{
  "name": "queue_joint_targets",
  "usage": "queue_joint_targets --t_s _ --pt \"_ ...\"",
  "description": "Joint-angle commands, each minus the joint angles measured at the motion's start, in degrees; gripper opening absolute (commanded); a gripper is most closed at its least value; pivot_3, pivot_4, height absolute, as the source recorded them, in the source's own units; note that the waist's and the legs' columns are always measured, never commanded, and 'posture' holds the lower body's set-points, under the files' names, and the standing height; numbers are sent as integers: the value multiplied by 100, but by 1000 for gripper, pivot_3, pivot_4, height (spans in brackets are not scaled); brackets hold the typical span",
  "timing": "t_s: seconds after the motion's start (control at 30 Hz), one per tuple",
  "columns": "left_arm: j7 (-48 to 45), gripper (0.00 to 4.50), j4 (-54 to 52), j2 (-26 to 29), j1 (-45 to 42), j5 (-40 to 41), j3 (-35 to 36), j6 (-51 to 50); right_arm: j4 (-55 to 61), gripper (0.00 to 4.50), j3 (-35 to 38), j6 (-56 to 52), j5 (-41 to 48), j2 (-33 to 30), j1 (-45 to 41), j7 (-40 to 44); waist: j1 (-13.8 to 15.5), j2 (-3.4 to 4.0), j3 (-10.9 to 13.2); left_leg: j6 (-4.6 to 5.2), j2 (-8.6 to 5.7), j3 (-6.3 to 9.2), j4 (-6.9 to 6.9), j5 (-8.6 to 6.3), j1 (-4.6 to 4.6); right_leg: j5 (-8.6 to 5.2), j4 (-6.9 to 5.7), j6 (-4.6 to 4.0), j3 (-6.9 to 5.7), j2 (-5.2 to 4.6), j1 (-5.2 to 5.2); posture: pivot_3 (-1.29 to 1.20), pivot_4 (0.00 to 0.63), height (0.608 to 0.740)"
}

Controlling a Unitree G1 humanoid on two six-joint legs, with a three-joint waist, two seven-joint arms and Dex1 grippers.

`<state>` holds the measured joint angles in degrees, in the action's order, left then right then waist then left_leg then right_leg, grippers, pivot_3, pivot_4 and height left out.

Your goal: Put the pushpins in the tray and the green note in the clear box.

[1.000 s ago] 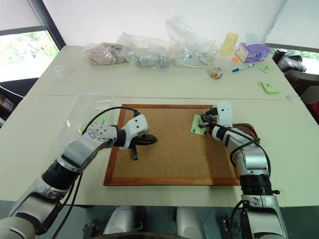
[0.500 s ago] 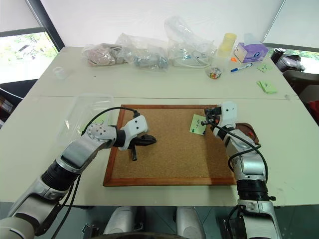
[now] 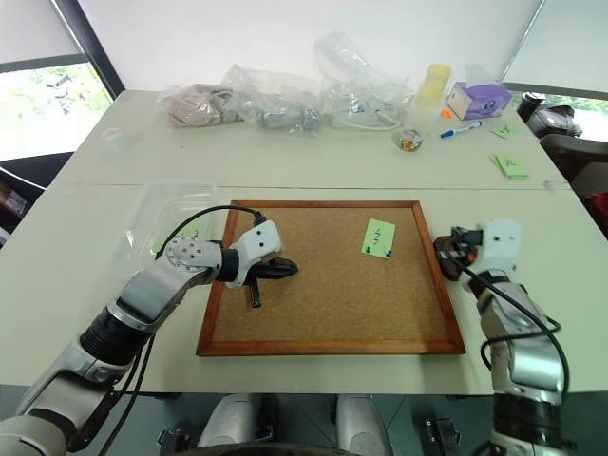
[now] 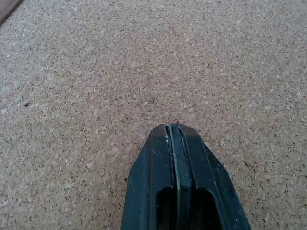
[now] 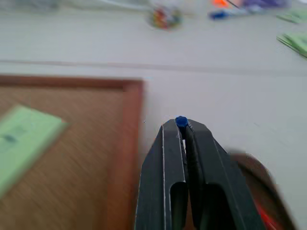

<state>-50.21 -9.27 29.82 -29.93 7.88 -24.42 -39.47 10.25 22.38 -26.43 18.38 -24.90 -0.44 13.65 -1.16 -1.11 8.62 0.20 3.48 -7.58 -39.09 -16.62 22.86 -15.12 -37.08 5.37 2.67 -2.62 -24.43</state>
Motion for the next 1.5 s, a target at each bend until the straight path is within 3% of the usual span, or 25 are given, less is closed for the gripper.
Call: queue_joint_targets --t_s 0.03,0.17,0.2,0.27,0.43,0.5,0.83,0.93,1.03,1.5 --pt "-63 0 164 -38 96 -92 -209 -74 343 58 151 -218 115 -62 -19 -51 1 1 -1 0 0 0 1 0 -11 -1 0 -2 1 0 9 0 150 737" --pt "-91 0 276 -109 14 -133 -217 -32 206 58 174 -327 186 -3 -94 -51 25 2 -3 2 0 0 5 -2 -25 -2 1 -3 4 -1 23 0 150 737" --pt "-98 0 290 -118 7 -143 -215 -25 166 326 173 -317 182 2 -107 -49 36 3 -3 2 0 0 5 -2 -24 -2 1 -3 4 -2 23 0 150 737" --pt "-107 0 299 -125 2 -155 -210 -19 100 998 172 -284 162 9 -120 -43 40 2 -3 2 -1 0 5 -2 -23 -2 2 -3 4 -3 24 0 150 737" --pt "-85 0 300 -132 -1 -168 -182 -29 21 3628 206 -242 130 1 -149 -81 36 3 -3 3 -1 0 5 -2 -24 -2 2 -3 5 -3 24 0 150 737" --pt "-73 0 298 -139 -2 -169 -173 -32 -6 4446 235 -226 132 -4 -160 -101 37 3 -3 3 -1 0 5 -2 -24 -2 2 -3 6 -3 24 0 150 737" --pt "-59 0 308 -163 -13 -182 -153 -30 262 4446 308 1 380 0 -172 128 40 3 -3 3 -1 0 5 -2 -23 -2 3 -4 6 -4 24 0 150 737" --pt "-72 0 310 -140 -7 -219 -136 0 1057 4446 -280 -191 688 -182 187 878 38 4 -4 3 -1 2 7 -3 -23 -2 3 -3 6 -4 24 0 150 737" --pt "-84 0 332 -134 -2 -263 -145 47 1341 4446 -661 -351 739 -89 359 992 35 0 -6 4 1 4 9 -3 -24 -2 3 -3 5 -3 24 0 150 737" --pt "-180 0 380 -161 -9 -328 -167 133 712 4446 -1223 -163 447 183 162 972 39 0 -6 6 1 4 9 -4 -20 -3 10 -5 5 -8 22 0 150 737"
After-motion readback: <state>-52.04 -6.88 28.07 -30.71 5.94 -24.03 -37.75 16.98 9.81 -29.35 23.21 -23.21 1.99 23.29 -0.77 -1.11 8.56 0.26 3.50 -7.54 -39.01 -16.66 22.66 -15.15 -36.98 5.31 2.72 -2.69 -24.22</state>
